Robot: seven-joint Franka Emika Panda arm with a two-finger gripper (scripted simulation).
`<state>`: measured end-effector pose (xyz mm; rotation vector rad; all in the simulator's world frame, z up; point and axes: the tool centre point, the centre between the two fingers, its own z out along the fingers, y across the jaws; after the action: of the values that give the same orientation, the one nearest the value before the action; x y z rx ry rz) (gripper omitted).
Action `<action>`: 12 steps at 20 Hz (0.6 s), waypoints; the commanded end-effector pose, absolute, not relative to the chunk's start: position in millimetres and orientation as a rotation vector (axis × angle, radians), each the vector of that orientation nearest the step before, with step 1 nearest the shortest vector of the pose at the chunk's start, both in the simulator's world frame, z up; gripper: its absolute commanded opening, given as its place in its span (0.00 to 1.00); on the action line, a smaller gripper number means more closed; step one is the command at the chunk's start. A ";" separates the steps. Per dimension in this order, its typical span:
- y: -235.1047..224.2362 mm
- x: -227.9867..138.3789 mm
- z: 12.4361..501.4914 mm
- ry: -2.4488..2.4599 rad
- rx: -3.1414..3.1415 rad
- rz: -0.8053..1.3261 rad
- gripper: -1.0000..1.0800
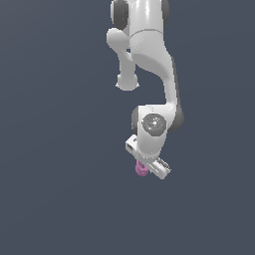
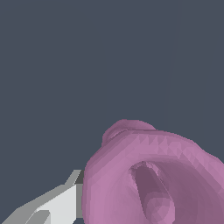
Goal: Pick up the object and move it to a goal position.
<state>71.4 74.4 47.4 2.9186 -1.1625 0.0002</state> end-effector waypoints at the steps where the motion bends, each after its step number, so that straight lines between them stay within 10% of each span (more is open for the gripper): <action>1: 74.6 71.5 47.0 -1.162 2.919 0.000 0.00; 12: 77.6 72.5 49.1 -1.162 2.919 0.000 0.00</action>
<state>71.9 75.8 48.0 2.9184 -1.1626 -0.0002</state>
